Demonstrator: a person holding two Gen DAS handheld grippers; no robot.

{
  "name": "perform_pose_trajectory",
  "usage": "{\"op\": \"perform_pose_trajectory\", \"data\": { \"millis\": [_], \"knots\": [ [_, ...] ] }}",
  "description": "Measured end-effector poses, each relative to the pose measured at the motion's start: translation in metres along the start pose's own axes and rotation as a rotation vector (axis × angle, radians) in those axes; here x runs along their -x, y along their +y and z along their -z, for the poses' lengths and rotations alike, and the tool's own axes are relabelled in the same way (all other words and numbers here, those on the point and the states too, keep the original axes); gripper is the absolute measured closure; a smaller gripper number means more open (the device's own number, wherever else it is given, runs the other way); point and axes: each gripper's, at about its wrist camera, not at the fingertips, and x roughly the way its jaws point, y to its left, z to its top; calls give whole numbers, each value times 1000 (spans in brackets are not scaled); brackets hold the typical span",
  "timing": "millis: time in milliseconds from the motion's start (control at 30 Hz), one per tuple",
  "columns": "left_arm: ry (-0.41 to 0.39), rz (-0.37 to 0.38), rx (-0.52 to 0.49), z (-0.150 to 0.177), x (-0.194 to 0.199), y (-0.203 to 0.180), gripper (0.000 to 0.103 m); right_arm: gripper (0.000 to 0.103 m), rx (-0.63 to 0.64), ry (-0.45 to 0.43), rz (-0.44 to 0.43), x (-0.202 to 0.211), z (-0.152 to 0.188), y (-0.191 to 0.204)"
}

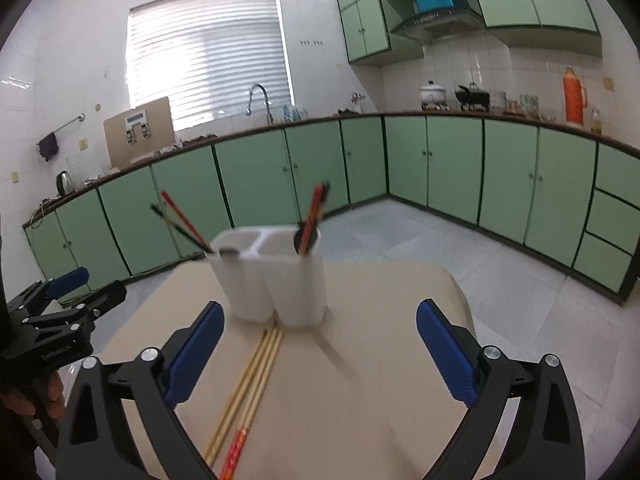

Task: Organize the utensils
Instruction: 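Withdraw both tools back over the remaining chopsticks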

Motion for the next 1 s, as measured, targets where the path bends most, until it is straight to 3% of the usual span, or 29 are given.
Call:
{"op": "perform_pose_trajectory", "data": {
  "millis": [433,600,1000],
  "knots": [
    [140,8,-27,65,-2,-8,15,10,17,101,41,4,64,12],
    [177,15,-16,81,0,-10,15,24,24,158,53,3,83,19],
    [225,7,7,98,7,-3,17,48,24,214,21,11,108,36]
  ]
}}
